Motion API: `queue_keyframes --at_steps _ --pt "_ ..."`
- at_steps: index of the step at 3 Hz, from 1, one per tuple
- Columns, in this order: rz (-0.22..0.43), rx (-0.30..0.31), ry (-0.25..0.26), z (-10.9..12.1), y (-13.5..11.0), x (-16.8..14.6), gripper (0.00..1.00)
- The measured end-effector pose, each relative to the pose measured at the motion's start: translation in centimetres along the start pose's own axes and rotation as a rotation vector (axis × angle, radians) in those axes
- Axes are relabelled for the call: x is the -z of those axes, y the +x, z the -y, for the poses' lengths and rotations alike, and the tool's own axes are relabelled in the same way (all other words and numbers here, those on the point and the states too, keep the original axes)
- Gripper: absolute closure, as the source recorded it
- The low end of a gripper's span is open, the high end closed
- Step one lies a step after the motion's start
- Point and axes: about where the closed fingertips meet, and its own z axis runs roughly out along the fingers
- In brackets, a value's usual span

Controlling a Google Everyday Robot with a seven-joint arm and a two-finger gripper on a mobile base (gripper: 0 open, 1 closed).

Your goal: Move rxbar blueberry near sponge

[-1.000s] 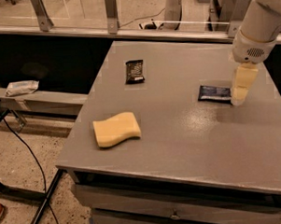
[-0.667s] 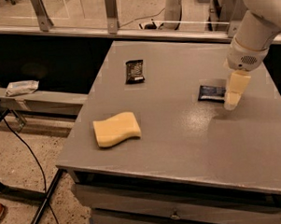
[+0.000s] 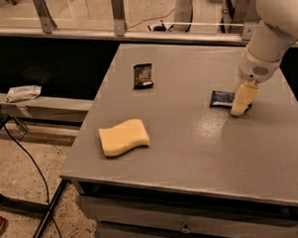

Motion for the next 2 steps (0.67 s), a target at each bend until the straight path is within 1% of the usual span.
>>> queue_keyframes --at_steps 1,2 --pt "0.007 0.002 0.005 0.0 -0.2 0.7 0.93" --pt "0.082 0.023 0.050 -0.6 -1.7 2.3 1.00"
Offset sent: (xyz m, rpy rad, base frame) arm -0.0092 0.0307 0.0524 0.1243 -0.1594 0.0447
